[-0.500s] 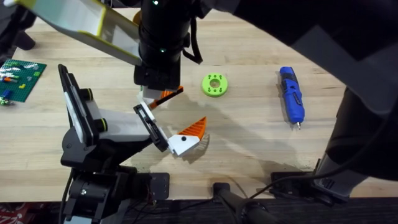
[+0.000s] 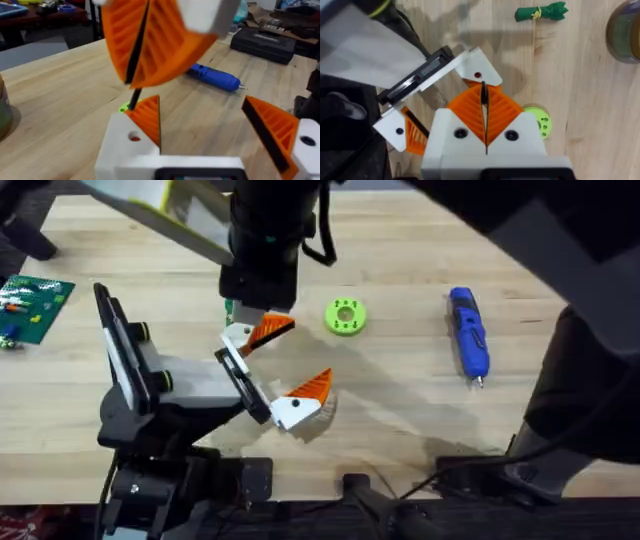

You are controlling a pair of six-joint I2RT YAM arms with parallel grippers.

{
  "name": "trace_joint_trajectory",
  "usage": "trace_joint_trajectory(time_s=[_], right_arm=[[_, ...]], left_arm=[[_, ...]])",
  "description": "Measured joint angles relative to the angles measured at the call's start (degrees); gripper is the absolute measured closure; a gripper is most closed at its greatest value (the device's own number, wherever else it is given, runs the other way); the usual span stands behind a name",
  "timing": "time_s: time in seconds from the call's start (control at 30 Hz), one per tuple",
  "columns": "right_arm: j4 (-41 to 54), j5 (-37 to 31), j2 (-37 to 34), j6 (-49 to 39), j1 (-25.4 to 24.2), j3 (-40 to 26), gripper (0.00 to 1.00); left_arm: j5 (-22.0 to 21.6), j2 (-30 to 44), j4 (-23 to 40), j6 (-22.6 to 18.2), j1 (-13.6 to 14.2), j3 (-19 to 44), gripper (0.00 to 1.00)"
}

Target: Pick up the gripper from the table and insert it into the empty holder that is missing its gripper. Then pick up a screw, insert it into the mounting hole, and use the screwdriver to tighten it. Finally, clean up the table by picking up the vegetable and placing it into the bucket.

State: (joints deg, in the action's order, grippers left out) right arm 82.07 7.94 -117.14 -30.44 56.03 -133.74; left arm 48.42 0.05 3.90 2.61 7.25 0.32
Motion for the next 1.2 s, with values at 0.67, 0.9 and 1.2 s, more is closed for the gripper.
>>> trace_joint_trajectory(time_s=[0.67, 0.9, 1.2], right_arm=[[4.78, 0.0, -0.01, -0.02, 1.84, -7.45, 0.991], [4.96, -0.99, -1.53, -0.02, 1.84, -7.49, 0.991], [5.33, -5.57, -3.28, -0.02, 1.84, -7.49, 0.991]], left_arm=[[0.0, 0.0, 0.0, 0.0, 0.0, 0.0, 0.014], [0.0, 0.0, 0.0, 0.0, 0.0, 0.0, 0.014], [0.0, 0.0, 0.0, 0.0, 0.0, 0.0, 0.014]])
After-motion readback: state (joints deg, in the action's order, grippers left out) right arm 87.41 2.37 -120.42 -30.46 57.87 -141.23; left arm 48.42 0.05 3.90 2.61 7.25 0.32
